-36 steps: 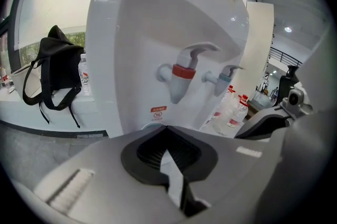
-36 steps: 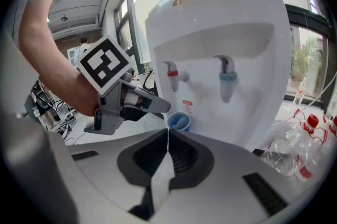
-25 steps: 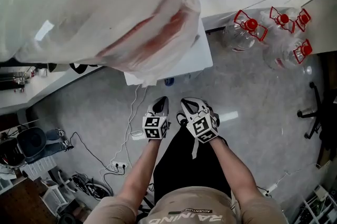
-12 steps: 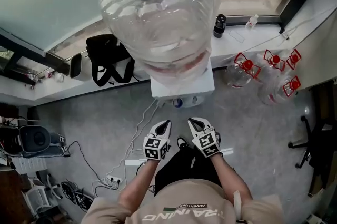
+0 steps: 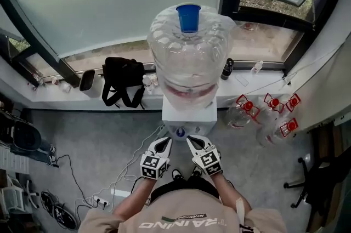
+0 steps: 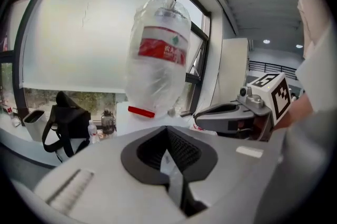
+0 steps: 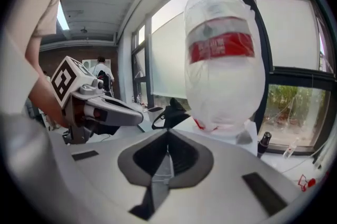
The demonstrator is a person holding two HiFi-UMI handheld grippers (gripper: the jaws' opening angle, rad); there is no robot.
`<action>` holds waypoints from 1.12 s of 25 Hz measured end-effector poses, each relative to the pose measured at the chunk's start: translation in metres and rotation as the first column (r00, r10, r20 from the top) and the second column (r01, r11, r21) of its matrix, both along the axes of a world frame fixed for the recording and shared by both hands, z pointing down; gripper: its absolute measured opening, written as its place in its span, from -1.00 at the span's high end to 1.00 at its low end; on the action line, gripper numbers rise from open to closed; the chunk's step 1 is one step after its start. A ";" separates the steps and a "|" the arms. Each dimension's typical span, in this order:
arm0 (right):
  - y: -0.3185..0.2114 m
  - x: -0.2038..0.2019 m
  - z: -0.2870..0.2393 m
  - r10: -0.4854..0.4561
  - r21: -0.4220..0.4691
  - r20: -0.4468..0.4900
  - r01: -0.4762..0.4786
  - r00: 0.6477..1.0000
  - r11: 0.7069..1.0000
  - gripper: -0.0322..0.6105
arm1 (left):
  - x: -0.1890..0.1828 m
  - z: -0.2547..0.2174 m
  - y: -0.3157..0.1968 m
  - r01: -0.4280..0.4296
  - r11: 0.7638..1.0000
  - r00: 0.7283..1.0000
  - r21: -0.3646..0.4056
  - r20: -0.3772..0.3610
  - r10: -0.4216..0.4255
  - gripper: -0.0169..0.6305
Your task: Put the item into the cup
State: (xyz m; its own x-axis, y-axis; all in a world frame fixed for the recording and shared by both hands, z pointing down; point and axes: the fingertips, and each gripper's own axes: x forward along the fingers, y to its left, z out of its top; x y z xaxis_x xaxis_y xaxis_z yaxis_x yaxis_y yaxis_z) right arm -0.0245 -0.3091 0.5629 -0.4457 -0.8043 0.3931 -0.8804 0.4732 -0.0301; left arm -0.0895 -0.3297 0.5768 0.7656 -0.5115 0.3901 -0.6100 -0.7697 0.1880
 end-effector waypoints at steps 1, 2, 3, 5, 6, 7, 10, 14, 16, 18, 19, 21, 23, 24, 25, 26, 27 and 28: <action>-0.002 -0.001 -0.011 -0.005 0.009 0.004 0.004 1.000 1.000 0.87 | -0.001 -0.012 -0.003 0.008 1.000 1.000 0.017 -0.009 -0.008 0.92; -0.003 -0.002 -0.019 -0.010 0.020 0.009 0.010 1.000 1.000 0.87 | -0.003 -0.024 -0.005 0.014 0.999 1.000 0.031 -0.016 -0.014 0.92; -0.005 -0.003 -0.028 -0.016 0.031 0.013 0.016 1.000 0.999 0.87 | -0.005 -0.034 -0.007 0.019 0.999 1.000 0.046 -0.020 -0.018 0.92; -0.006 -0.006 -0.044 -0.029 0.054 0.019 0.028 0.999 0.998 0.87 | -0.008 -0.050 -0.010 0.023 0.997 1.000 0.075 -0.018 -0.022 0.92; -0.006 -0.007 -0.053 -0.037 0.065 0.023 0.035 0.999 0.997 0.87 | -0.010 -0.056 -0.010 0.022 0.996 1.000 0.088 -0.013 -0.021 0.92; -0.007 -0.008 -0.061 -0.044 0.076 0.029 0.042 0.999 0.996 0.87 | -0.011 -0.061 -0.010 0.020 0.995 1.000 0.098 -0.008 -0.019 0.92; -0.013 -0.008 -0.089 -0.069 0.119 0.034 0.064 0.997 0.991 0.87 | -0.013 -0.080 -0.016 0.021 0.992 1.000 0.127 -0.017 -0.019 0.92; -0.023 -0.001 -0.129 -0.083 0.178 0.016 0.079 0.996 0.981 0.87 | -0.011 -0.114 -0.029 0.052 0.985 0.997 0.163 -0.065 -0.042 0.92; -0.022 0.004 -0.149 -0.072 0.193 0.011 0.069 0.997 0.979 0.87 | -0.006 -0.131 -0.032 0.058 0.981 0.996 0.184 -0.083 -0.043 0.92; -0.021 0.008 -0.166 -0.069 0.216 0.006 0.066 0.998 0.974 0.87 | -0.002 -0.145 -0.034 0.066 0.974 0.995 0.215 -0.092 -0.047 0.92; -0.020 0.010 -0.174 -0.070 0.234 0.001 0.068 0.998 0.970 0.87 | -0.002 -0.152 -0.036 0.074 0.969 0.995 0.235 -0.088 -0.054 0.92; -0.021 0.013 -0.185 -0.071 0.284 -0.015 0.072 0.997 0.956 0.87 | -0.001 -0.163 -0.042 0.092 0.952 0.995 0.293 -0.055 -0.080 0.92; -0.023 0.019 -0.189 -0.062 0.313 -0.018 0.064 0.998 0.947 0.87 | 0.001 -0.174 -0.047 0.108 0.934 0.994 0.340 -0.041 -0.100 0.92; -0.023 0.023 -0.189 -0.056 0.314 -0.008 0.056 0.998 0.948 0.87 | 0.003 -0.180 -0.049 0.116 0.932 0.993 0.343 -0.058 -0.102 0.92; -0.023 0.026 -0.188 -0.051 0.310 0.005 0.047 0.999 0.950 0.87 | 0.005 -0.185 -0.050 0.124 0.933 0.991 0.337 -0.081 -0.102 0.92; -0.023 0.028 -0.187 -0.048 0.304 0.017 0.040 0.999 0.952 0.87 | 0.006 -0.189 -0.050 0.132 0.934 0.990 0.332 -0.098 -0.105 0.92; -0.022 0.029 -0.185 -0.045 0.300 0.025 0.036 0.999 0.953 0.87 | 0.006 -0.193 -0.050 0.140 0.933 0.988 0.332 -0.107 -0.110 0.92; -0.022 0.029 -0.184 -0.044 0.300 0.030 0.033 0.999 0.953 0.87 | 0.004 -0.196 -0.049 0.146 0.930 0.987 0.338 -0.108 -0.116 0.92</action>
State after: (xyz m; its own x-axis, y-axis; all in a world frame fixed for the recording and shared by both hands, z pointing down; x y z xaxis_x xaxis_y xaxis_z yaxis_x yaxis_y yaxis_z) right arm 0.0047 -0.3308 0.3788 -0.4883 -0.8644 0.1204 -0.8622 0.4991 0.0869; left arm -0.0855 -0.3790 0.3808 0.7050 -0.7008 0.1091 -0.7034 -0.7105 -0.0185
